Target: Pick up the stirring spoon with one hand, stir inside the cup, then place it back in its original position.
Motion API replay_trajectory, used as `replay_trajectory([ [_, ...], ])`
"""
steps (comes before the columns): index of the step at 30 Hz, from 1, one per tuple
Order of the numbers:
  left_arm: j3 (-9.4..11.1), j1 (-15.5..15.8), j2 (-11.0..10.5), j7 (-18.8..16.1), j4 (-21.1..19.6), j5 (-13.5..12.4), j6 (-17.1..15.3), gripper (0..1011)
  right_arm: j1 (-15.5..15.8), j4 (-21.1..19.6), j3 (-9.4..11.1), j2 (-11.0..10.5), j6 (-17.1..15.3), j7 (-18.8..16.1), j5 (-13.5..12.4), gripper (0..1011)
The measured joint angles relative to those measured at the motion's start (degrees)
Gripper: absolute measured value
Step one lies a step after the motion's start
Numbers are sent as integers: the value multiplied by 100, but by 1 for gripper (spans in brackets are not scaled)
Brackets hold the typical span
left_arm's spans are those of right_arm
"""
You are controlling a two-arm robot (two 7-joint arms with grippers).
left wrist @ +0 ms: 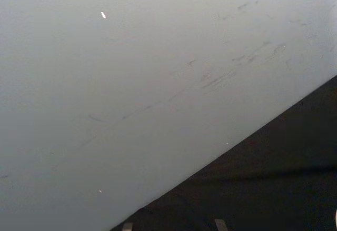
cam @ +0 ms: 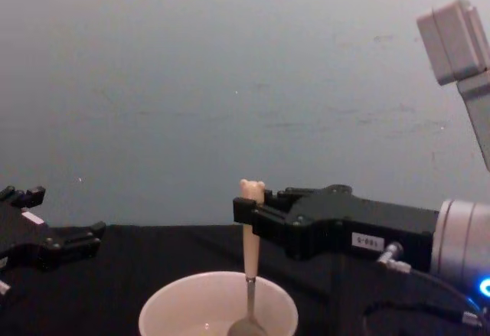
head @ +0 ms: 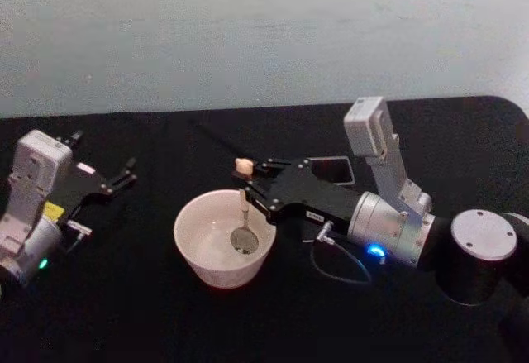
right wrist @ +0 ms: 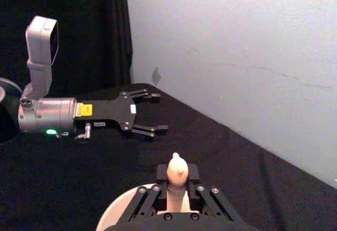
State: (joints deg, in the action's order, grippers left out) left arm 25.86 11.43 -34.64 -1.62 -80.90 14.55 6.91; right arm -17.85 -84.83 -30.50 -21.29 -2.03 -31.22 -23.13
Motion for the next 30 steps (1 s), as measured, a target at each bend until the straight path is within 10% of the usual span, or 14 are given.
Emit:
replay_trajectory([
  [30, 0, 0, 0, 0, 0, 0, 0, 1001, -122, -412, 729, 155, -922, 824, -1396, 214],
])
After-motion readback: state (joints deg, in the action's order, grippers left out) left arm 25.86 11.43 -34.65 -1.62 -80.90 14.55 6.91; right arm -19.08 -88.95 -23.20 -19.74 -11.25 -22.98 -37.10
